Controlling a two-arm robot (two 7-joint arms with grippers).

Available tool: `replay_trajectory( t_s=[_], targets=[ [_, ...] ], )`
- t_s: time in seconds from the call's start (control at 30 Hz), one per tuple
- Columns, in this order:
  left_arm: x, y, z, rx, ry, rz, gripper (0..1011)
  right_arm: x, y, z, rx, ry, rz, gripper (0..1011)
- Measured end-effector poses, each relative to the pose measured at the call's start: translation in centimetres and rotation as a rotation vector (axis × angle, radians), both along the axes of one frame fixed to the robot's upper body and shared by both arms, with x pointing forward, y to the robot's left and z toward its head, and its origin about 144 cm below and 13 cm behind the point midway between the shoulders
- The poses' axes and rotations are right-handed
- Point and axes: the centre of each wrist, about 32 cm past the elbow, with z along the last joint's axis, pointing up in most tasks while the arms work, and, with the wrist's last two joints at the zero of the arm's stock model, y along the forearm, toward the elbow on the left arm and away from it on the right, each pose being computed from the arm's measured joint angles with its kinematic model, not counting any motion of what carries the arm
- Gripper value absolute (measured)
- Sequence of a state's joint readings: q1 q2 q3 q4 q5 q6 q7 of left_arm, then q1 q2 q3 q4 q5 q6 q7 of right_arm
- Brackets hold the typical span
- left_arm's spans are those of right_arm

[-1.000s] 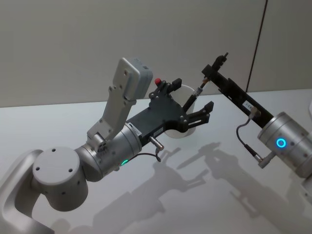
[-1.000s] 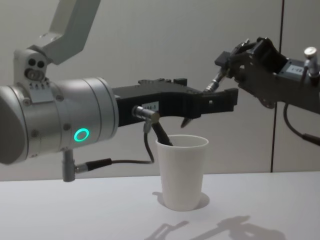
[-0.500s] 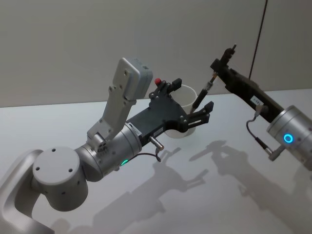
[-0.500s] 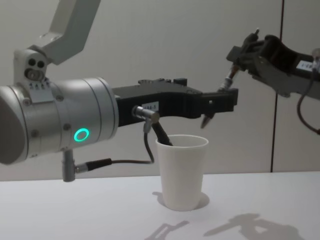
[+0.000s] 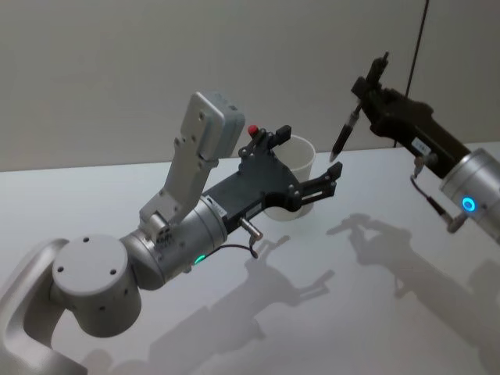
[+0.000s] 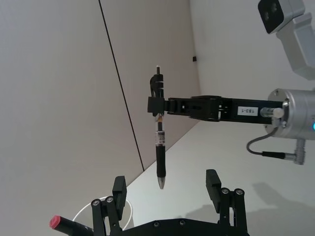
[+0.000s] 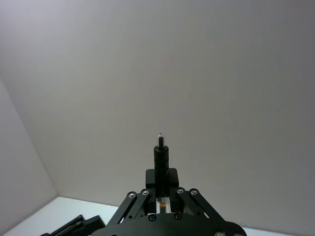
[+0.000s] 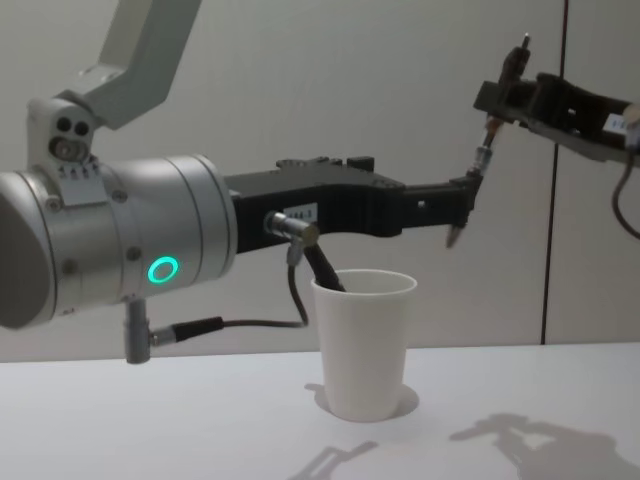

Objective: Place the pen into the pen holder.

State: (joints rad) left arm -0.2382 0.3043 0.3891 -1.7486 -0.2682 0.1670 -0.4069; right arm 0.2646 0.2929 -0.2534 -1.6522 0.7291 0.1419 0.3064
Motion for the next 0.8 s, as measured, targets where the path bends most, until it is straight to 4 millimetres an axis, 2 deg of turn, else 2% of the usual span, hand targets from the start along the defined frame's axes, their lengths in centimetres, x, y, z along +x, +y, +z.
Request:
replay_trajectory(
  t_s=[0.33, 0.8],
  targets=[
    [0.0, 0.0, 0.0, 0.0, 0.0, 0.0, 1001, 3.3, 0.2, -0.6, -0.129, -0.105, -0.011, 128],
    [0.0, 0.0, 0.0, 0.0, 0.0, 0.0, 1001, 6.6, 1.4, -1.5, -0.201, -0.154, 0.063, 128]
  ],
)
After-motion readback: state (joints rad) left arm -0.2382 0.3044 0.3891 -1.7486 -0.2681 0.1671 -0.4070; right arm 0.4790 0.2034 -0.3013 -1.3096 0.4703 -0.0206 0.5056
